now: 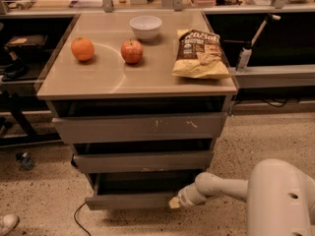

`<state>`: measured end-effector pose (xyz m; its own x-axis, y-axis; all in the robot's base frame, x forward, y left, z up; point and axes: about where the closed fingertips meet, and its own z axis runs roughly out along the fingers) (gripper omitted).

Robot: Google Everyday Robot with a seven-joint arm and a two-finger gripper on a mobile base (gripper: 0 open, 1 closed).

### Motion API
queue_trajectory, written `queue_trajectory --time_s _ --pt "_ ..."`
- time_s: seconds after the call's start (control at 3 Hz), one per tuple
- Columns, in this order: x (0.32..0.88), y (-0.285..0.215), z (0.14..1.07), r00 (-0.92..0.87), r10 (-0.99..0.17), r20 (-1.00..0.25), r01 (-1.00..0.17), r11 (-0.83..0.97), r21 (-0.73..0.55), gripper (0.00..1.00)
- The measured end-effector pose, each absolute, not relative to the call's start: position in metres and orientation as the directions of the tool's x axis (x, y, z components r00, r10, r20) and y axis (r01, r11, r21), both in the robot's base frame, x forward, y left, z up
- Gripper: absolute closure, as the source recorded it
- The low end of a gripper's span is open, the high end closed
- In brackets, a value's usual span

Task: Close bottom drawer

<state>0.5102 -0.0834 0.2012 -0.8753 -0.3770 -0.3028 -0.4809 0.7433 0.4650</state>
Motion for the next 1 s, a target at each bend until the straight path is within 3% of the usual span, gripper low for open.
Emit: queue_trajectory --time_s 1.0 --pt "0.548 -0.065 0.202 -0.848 -0.408 -0.337 -0.522 0.753 0.401 1.0"
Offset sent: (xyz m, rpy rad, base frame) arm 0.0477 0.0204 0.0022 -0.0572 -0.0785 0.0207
